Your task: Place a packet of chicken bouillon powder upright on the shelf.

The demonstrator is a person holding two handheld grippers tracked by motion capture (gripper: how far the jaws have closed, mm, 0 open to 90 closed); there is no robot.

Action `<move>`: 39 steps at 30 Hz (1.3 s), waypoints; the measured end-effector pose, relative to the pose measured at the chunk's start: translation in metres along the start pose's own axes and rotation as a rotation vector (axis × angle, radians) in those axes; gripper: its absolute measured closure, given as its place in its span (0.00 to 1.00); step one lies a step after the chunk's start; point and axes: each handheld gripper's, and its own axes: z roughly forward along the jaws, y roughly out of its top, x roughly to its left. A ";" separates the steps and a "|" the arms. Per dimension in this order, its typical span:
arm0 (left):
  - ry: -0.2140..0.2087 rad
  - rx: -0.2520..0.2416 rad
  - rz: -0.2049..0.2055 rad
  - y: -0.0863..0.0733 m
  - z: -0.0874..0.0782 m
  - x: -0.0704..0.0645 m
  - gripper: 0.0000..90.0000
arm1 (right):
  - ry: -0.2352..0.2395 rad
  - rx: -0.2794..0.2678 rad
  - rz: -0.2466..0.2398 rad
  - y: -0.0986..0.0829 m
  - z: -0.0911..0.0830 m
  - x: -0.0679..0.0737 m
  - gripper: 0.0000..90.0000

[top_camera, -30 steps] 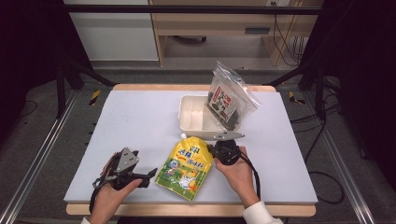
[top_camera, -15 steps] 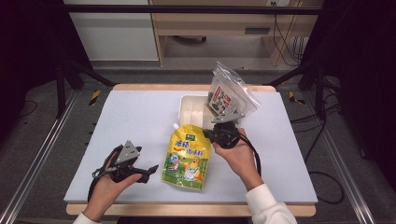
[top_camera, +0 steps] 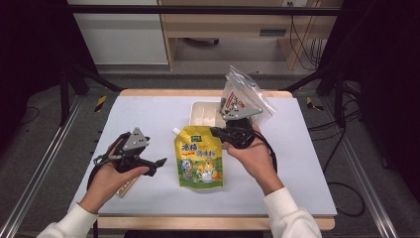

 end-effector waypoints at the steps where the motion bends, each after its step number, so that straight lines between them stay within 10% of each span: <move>1: 0.000 -0.002 0.002 0.003 -0.001 0.000 0.11 | 0.002 -0.003 -0.001 0.002 -0.002 0.001 1.00; 39: -0.032 0.020 0.109 0.036 -0.007 0.005 0.14 | 0.117 -0.045 -0.145 0.017 -0.023 0.036 1.00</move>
